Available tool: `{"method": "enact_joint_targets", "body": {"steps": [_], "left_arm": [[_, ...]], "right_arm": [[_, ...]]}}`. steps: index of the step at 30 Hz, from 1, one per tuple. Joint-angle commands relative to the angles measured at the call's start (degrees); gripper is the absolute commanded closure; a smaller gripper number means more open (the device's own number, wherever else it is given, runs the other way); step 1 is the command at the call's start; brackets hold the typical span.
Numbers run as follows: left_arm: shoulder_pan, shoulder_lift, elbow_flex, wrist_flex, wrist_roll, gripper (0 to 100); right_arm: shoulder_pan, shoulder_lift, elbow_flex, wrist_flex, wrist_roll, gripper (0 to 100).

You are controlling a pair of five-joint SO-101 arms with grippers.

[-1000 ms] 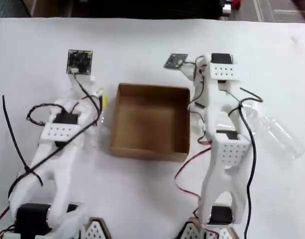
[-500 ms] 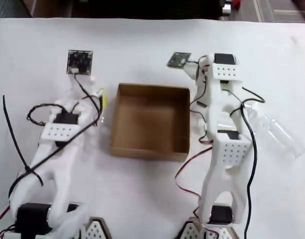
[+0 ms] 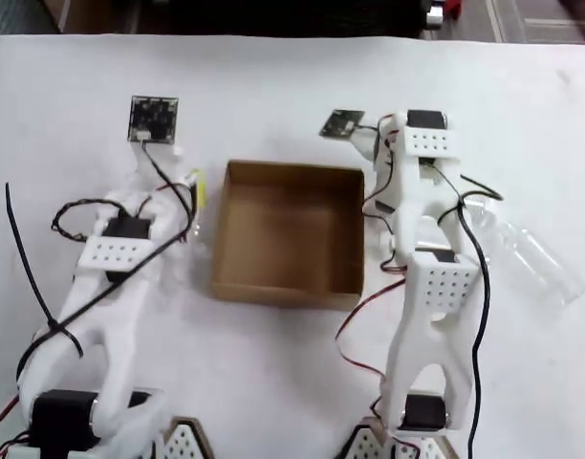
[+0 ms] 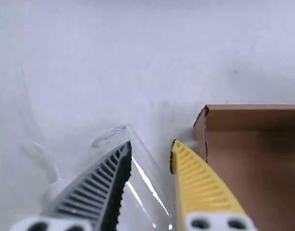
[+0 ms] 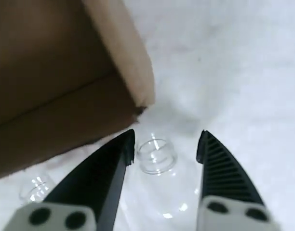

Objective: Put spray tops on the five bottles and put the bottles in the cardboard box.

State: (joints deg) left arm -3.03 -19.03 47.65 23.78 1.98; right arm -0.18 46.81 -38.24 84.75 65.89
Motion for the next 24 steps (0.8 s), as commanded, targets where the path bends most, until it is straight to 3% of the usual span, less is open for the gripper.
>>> {"method": "enact_joint_targets", "body": {"steps": [1,5,10,13,21,24], "left_arm": [[-0.31,-0.13,-0.26,-2.02,0.26,87],[-0.31,-0.13,-0.26,-2.02,0.26,87],[-0.31,-0.13,-0.26,-2.02,0.26,87],[-0.31,-0.13,-0.26,-2.02,0.26,87],[-0.31,-0.13,-0.26,-2.02,0.26,87],[-0.48,-0.13,-0.26,-2.02,0.26,87]], "right_arm": [[0.4,-1.19,-2.46,-0.75,0.53,80.4],[0.31,-1.19,-2.46,-0.75,0.53,82.8],[0.48,-1.1,-6.07,0.31,0.44,99.1],[0.48,-1.1,-10.11,3.56,0.18,95.4],[0.57,-1.19,-25.14,14.11,-0.26,98.2],[1.98,-1.89,-30.77,14.02,-7.3,98.2]]}}
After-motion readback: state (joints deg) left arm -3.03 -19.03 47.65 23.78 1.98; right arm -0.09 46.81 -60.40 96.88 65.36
